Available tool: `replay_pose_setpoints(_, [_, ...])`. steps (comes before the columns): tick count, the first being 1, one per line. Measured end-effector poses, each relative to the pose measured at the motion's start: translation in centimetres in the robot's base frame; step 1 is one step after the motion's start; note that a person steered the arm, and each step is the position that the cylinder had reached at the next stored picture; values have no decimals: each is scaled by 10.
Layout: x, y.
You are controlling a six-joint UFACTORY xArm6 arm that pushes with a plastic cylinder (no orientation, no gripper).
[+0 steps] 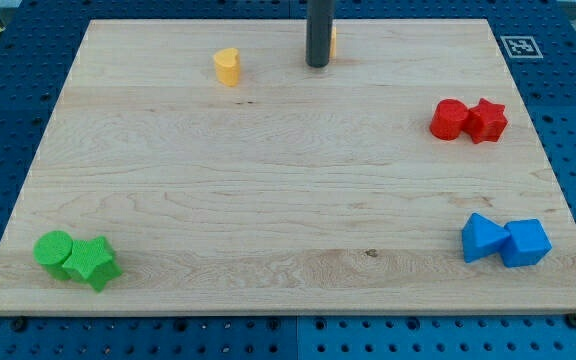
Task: Move the yellow hexagon diagonally to the yellow heart
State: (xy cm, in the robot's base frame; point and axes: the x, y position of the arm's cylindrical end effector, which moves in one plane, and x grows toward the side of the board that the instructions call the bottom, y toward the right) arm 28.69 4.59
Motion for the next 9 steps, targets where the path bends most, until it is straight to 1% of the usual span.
replay_pose_setpoints(2, [-2, 42])
replay_pose_setpoints(3, [-4, 43])
replay_pose_setpoints(4, [-27, 42])
replay_pose_setpoints(5, [-31, 41])
replay_pose_setpoints(9, [-39, -17])
